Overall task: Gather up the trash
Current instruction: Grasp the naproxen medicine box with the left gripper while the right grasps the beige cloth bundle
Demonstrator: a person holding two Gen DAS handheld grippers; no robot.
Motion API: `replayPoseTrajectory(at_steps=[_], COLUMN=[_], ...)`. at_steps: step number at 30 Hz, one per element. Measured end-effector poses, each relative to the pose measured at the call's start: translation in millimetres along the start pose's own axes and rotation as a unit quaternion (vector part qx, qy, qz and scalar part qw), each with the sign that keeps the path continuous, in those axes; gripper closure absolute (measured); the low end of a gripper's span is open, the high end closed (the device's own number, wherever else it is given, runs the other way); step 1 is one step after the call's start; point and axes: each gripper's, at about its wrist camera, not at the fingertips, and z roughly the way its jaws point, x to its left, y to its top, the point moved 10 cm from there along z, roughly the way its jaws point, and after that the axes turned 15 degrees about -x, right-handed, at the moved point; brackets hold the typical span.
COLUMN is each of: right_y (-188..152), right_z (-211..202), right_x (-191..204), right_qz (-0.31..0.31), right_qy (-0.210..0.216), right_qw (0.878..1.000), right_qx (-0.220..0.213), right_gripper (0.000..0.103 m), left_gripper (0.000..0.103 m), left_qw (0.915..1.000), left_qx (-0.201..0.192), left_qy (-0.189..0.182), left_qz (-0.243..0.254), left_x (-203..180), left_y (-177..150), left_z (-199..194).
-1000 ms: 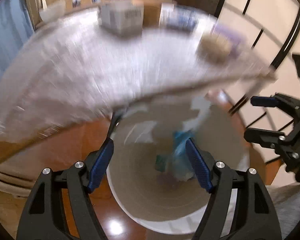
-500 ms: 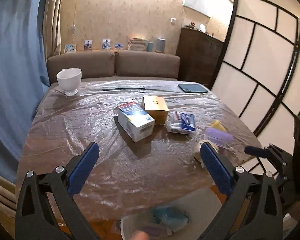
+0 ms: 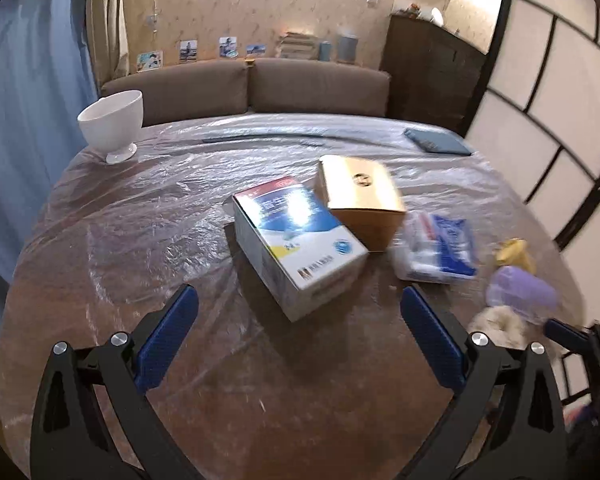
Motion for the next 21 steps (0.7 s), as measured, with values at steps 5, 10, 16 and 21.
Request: replayPoseTrajectory(at_steps=[5,10,16,21], right_y=[-0.6,-1.2,1.4,3.2], right_z=[8.5,23.1,30.2,32.8], right_x=[1.4,-0.5,-0.6,2.4], right_qz=[-0.005,0.003,0.000,-0.002], right_qy=[-0.008,-0.015,-0.020,-0.020], right_qw=[1.000,1.000,1.000,1.000], right_qx=[-0.004,0.003,0.002,0.000], right_gripper=[0.008,0.016,0.017,0.018], left_gripper=[0.002,0.002,0.009,0.025], left_qw=[0.9999,0.9996,0.9986,0.9979], left_qx=[0.006,0.011,0.034,0.048], left_qy=[0.010,0.026,0.017,0.011], left_qz=[-0.001,-0.005,-0.036,-0.044], left_x=[3.4,9.1,18.2,22.1], left_y=[1.7,4.4,7.2,7.4], left_z=[20.1,34.2,39.4,42.1])
